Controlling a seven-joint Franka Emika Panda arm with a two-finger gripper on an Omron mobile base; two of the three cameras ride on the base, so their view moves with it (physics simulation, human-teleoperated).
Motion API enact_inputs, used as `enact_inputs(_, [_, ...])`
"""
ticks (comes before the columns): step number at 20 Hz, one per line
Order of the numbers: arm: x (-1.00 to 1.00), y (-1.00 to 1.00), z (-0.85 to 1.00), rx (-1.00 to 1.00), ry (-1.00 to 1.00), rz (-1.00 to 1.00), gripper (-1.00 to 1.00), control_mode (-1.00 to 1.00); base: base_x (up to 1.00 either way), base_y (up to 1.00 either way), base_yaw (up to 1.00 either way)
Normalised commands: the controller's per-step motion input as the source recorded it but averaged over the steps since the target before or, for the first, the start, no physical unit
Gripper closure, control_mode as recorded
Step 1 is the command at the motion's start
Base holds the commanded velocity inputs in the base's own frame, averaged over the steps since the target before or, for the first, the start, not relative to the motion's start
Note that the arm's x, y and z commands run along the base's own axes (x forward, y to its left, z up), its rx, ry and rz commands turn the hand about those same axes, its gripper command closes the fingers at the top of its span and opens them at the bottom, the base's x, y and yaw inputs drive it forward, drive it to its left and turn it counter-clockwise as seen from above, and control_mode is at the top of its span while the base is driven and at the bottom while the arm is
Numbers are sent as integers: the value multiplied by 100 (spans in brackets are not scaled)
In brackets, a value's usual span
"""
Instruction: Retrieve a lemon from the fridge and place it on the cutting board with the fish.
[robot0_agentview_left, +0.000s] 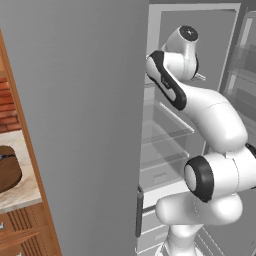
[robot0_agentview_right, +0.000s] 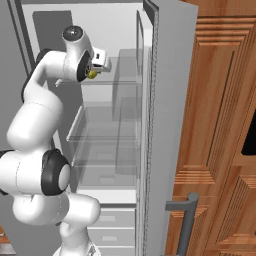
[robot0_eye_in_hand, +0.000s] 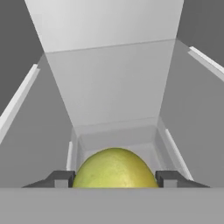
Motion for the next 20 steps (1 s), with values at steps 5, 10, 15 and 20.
enact_inputs(5, [0,0,-6,1,1,0,100,-100,0,0,0])
enact_inputs(10, [-39,0,0,1,-12,0,100,-100,0,0,0])
enact_inputs(15, [-55,0,12,0,-38,-2,100,-100,0,0,0])
enact_inputs(20, [-68,-3,31,0,-12,-13,100,-100,0,0,0])
